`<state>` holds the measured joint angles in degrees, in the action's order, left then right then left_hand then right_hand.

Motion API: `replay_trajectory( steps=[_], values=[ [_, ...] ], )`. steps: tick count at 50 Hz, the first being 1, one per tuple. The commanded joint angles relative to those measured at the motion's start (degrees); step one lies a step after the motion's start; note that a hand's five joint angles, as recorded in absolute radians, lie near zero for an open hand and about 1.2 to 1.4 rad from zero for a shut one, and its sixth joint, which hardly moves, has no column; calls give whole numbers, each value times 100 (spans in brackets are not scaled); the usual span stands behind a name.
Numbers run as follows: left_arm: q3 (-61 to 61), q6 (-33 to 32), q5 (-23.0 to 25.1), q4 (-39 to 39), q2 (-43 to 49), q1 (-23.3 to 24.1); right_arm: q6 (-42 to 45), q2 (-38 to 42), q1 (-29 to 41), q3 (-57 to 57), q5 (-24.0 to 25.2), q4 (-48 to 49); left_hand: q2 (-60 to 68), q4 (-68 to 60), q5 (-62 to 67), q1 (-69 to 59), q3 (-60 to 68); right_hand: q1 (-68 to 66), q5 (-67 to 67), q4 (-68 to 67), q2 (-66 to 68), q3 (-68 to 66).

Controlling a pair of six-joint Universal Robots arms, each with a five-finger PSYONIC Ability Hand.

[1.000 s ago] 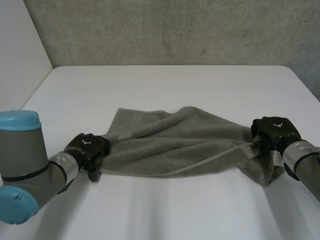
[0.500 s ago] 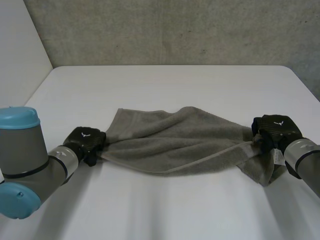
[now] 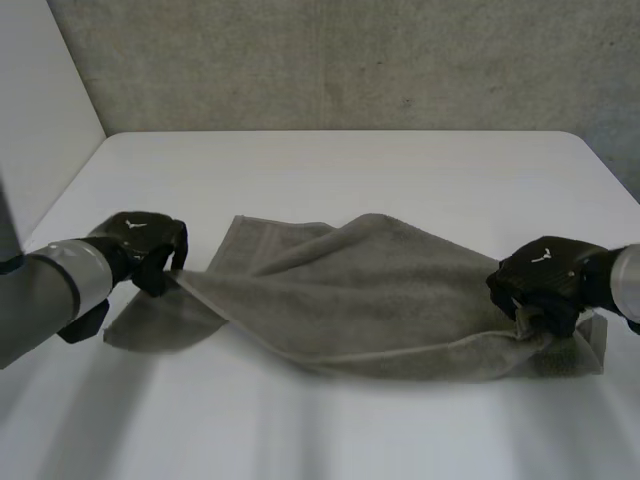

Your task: Fold the towel.

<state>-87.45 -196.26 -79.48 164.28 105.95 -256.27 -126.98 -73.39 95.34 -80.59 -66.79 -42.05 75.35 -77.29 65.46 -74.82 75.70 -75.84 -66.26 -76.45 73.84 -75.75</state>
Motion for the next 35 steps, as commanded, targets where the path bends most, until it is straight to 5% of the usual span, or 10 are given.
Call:
replay_trajectory(
  steps=[1, 8, 13, 22, 28, 35],
  values=[
    [1350, 0, -59, -247, 1356, 68, -361, 1106, 809, 1516, -728, 477, 465, -271, 454, -518, 430, -416, -374, -355, 616, -425],
    [3340, 97, -103, -212, 2132, 306, -987, 1705, 1039, 3146, -1073, 1331, 465, -271, 454, -518, 430, -416, -374, -355, 616, -425],
    [5524, 868, -567, 532, 2273, 569, -2310, 1671, 1110, 4672, -1212, 3215, 465, -271, 454, -518, 430, -416, -374, -355, 616, -425],
    [6073, 1802, -902, 2099, 1666, 631, -3457, 1072, 1030, 4903, -1512, 5066, 465, -271, 454, -518, 430, -416, -374, -355, 616, -425],
    [5449, 1811, -806, 2293, 1578, 631, -3509, 1116, 1013, 4526, -879, 4925, 465, -271, 454, -518, 430, -416, -374, -355, 616, -425],
    [3292, 1785, -236, 2319, 1569, 570, -3457, 976, 917, 2754, 542, 4952, 465, -271, 454, -518, 430, -416, -374, -355, 616, -425]
  ],
)
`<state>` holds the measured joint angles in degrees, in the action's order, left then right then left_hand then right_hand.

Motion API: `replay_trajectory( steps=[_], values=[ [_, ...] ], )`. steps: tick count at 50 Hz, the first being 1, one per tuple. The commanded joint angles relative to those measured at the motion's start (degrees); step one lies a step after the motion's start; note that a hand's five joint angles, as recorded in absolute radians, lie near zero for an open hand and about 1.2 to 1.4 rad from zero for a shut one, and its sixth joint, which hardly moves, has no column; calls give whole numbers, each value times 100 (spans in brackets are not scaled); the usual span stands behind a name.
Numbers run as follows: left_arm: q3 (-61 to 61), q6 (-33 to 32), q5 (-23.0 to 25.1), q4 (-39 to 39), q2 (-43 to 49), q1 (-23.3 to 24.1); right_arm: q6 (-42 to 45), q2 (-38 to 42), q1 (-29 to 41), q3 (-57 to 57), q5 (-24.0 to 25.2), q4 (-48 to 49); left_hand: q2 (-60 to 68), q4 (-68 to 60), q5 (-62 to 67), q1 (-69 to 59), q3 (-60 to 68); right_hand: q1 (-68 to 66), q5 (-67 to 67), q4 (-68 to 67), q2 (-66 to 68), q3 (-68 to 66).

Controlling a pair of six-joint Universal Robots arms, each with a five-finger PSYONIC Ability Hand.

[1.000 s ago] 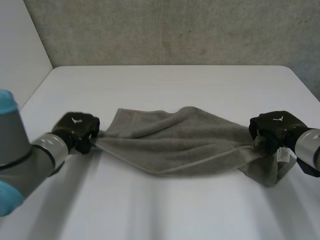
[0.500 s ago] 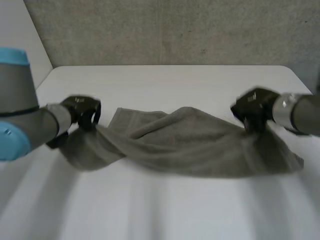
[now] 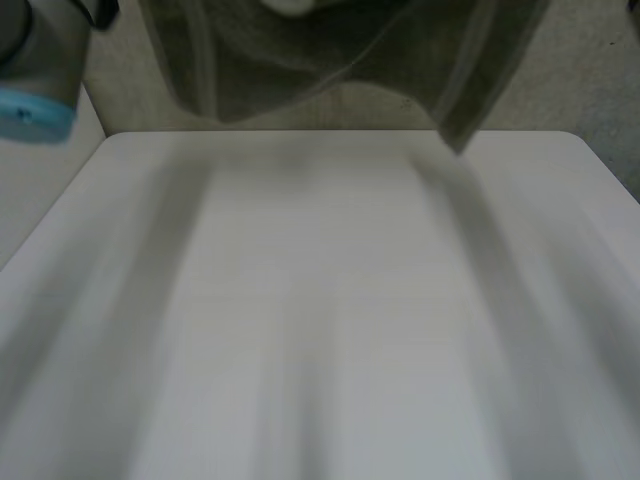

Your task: Fold the towel.

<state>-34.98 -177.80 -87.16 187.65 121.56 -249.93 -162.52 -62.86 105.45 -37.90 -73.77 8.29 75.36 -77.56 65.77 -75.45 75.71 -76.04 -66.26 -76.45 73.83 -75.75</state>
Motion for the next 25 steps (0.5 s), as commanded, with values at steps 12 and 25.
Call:
replay_trajectory(
  steps=[12, 25],
  values=[
    [-4412, -896, 973, 457, 69, -152, 695, 64, -455, -3892, 1647, 59, 464, -244, 423, -455, 429, -396, -374, -355, 617, -425],
    [-5467, -1661, 973, 545, -203, -346, 1144, 64, -596, -5017, 460, 77, 464, -244, 423, -455, 429, -396, -374, -355, 617, -425]
  ],
)
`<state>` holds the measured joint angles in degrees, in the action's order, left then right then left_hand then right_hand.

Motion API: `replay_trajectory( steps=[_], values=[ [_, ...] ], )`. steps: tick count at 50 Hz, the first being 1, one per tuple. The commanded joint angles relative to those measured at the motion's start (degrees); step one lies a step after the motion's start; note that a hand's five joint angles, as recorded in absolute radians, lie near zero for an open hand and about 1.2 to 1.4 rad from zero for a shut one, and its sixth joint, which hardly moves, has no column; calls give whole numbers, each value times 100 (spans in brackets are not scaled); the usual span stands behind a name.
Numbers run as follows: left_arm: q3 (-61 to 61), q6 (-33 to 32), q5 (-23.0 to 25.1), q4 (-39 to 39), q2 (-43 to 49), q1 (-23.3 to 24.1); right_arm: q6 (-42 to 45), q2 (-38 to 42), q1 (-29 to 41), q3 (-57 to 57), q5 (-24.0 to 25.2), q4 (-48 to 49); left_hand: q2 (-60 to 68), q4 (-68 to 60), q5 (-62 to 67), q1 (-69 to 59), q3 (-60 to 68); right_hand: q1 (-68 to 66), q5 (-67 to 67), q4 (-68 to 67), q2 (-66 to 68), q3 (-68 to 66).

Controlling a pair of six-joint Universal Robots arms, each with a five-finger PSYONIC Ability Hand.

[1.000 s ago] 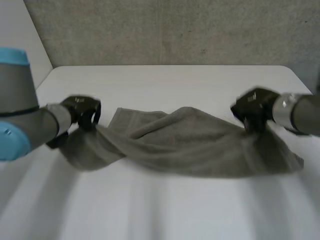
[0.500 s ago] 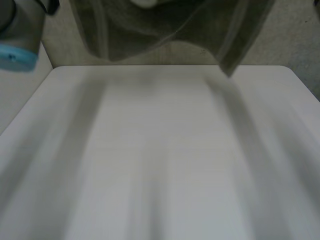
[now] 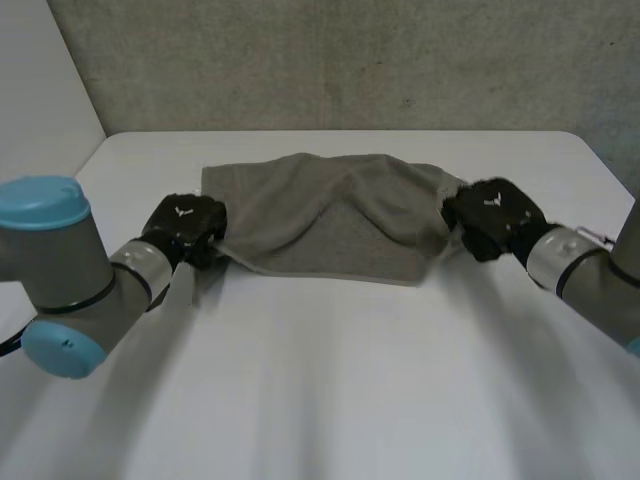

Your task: Fold the towel.

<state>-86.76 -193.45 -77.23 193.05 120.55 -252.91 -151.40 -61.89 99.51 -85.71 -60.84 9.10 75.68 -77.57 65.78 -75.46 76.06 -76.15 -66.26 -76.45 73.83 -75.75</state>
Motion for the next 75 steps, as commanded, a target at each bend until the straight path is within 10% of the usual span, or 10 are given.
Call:
replay_trajectory(
  steps=[1, 9, 13, 23, 39, 45, 54, 62, 75],
  values=[
    [-341, -88, -29, 22, -102, -48, 32, -16, 7, -210, -1137, -5, 432, -243, 422, -454, 394, -385, -374, -355, 617, -425],
    [-639, -87, -64, 399, -58, -31, 41, 46, 42, -218, -2141, 13, 432, -243, 422, -454, 394, -385, -374, -355, 617, -425],
    [-684, -87, -64, 462, -76, -22, 14, 90, 86, -315, -2204, 92, 432, -243, 422, -454, 394, 2690, 2702, 2721, -2459, 2651],
    [-666, -79, -64, 505, -85, -13, 14, 107, 113, -657, -2169, 723, 432, -243, 422, -454, 394, 3057, 3069, 3088, -2826, 3018],
    [-658, -61, -73, 505, -23, -57, 190, 503, 51, -728, -1975, 1367, 432, -243, 422, -454, 394, 2873, 2885, 2904, -2642, 2834],
    [-649, -61, -82, 505, 3, -75, 453, 503, 34, -807, -1450, 1367, 432, -243, 422, -454, 394, -373, -362, -342, 604, -413],
    [-596, -87, -91, 514, 100, -127, -56, 63, -142, -702, -1360, 1367, 432, -243, 422, -454, 394, -385, -374, -355, 617, -425],
    [-570, -123, -91, 910, 311, -206, -1865, -306, -854, -517, -1571, 1358, -794, 983, -803, 771, -832, -385, -374, -355, 617, -425],
    [-578, -131, -117, 1103, 469, -242, -1699, -191, -837, -438, -1588, 1287, -3468, 3657, -3478, 3445, -3506, -385, -374, -355, 617, -425]
  ],
)
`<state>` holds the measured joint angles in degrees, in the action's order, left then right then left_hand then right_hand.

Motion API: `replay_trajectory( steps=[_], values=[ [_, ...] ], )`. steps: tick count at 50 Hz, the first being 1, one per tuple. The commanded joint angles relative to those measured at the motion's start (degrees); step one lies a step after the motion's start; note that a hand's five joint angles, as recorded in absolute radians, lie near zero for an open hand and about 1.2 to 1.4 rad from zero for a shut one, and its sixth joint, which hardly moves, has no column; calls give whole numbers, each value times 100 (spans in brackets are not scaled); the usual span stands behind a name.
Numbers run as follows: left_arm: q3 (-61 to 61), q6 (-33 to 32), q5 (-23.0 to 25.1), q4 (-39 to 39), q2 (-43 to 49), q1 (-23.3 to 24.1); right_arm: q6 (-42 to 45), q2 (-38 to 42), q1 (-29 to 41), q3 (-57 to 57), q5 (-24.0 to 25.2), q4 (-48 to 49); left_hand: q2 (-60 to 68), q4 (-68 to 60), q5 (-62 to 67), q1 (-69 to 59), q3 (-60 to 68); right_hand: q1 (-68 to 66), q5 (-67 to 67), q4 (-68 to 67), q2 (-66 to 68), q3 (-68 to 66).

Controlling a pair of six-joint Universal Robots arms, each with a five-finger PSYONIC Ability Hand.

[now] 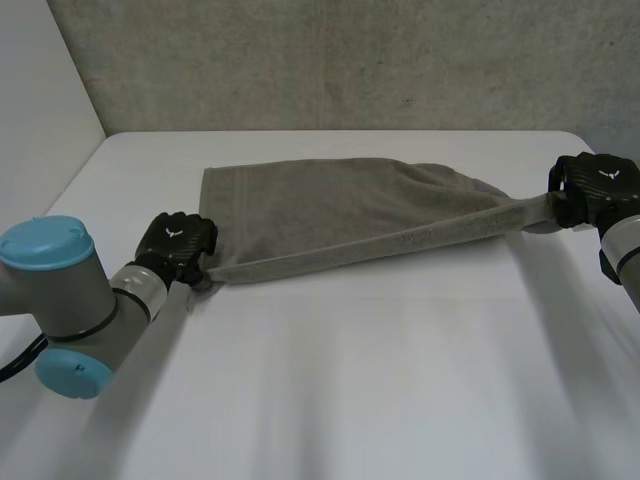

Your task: Fold the towel.

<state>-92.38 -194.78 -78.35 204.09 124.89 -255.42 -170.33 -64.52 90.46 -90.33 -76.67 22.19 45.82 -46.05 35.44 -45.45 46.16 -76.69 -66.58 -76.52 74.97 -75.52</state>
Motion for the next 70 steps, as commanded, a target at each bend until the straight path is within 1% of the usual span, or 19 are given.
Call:
replay_trajectory(
  steps=[1, 9, 11, 12, 13, 18, 23, 25, 31, 36, 42, 44, 50, 52, 54, 60, 65, 68, 70],
  values=[
    [-17, 1, -5, -1, 35, 10, 193, 71, 69, 24, -6, -22, -482, 506, -444, 445, -516, -331, -342, -348, 503, -448],
    [-26, -8, -5, -27, 62, 18, 211, 89, 86, -2, -15, -31, 22, 1, 60, -60, -11, -331, -342, -348, 503, -448],
    [-26, 1, -5, -45, 53, 18, 211, 80, 95, 7, -15, -39, 2012, -1989, 2050, -2049, 1978, -331, -342, -348, 503, -448],
    [-26, 1, -5, -45, 53, 18, 211, 80, 95, 7, -15, -39, 2024, -2001, 2062, -2061, 1990, -331, -342, -348, 503, -448],
    [-17, -8, -5, -62, 44, 18, 211, 71, 86, 16, -15, -48, 3356, -3333, 3394, -3394, 3323, -331, -342, -348, 503, -448],
    [1, 1, 4, -141, -166, 10, 220, -17, 86, 86, -6, -259, 3418, -3395, 3456, -3455, 3384, -331, -342, -348, 503, -448],
    [45, 45, -40, -546, -1037, -43, 352, -298, 95, 438, 38, -874, 3418, -3395, 3456, -3455, 3384, -331, -342, -348, 503, -448],
    [53, 54, -40, -695, -1292, -78, 535, -639, 60, 674, 91, -1364, 3418, -3395, 3456, -3455, 3384, -331, -342, -348, 503, -448],
    [124, 54, -14, -1170, -2311, -114, 738, -1247, 25, 1035, 214, -1920, 3418, -3395, 3456, -3455, 3384, -331, -342, -348, 503, -448],
    [168, 36, 30, -1354, -2927, -122, 765, -2063, -106, 1386, 556, -2656, 3418, -3395, 3456, -3455, 3384, -331, -342, -348, 503, -448],
    [247, 10, 56, -1504, -3164, -140, 879, -2179, -265, 1589, 943, -3195, 3418, -3395, 3456, -3455, 3384, -331, -342, -348, 503, -448],
    [256, -8, 65, -1530, -3155, -157, 1097, -2074, -265, 1563, 1127, -3387, 3418, -3395, 3456, -3455, 3384, -331, -342, -348, 503, -448],
    [352, -34, 74, -1504, -2637, -228, 1652, -1476, -213, 1580, 1084, -3502, 3418, -3395, 3456, -3455, 3384, -331, -342, -348, 503, -448],
    [449, -43, 65, -1513, -2355, -228, 2020, -1038, -186, 1633, 944, -3546, 3418, -3395, 3456, -3455, 3384, -331, -342, -348, 503, -448],
    [755, -43, 48, -1565, -1822, -228, 2152, -871, -178, 1685, 822, -3546, 3418, -3395, 3456, -3455, 3384, -331, -342, -348, 503, -448],
    [1212, -34, 39, -1592, -1197, -219, 2390, -369, -63, 1896, 443, -3529, 3418, -3395, 3456, -3455, 3384, -331, -342, -348, 503, -448],
    [1635, -43, 48, -1565, -791, -219, 2399, 17, -11, 2141, 495, -3389, 3418, -3395, 3456, -3455, 3384, -331, -342, -348, 503, -448],
    [2479, -43, 30, -1530, -185, -149, 2373, 438, 217, 2684, 495, -3109, 3418, -3395, 3456, -3455, 3384, -331, -342, -348, 503, -448],
    [3572, -17, -92, -1513, 288, -105, 2329, 669, 403, 3101, 434, -2913, 3418, -3395, 3456, -3455, 3384, -331, -342, -348, 503, -448]
  ],
)
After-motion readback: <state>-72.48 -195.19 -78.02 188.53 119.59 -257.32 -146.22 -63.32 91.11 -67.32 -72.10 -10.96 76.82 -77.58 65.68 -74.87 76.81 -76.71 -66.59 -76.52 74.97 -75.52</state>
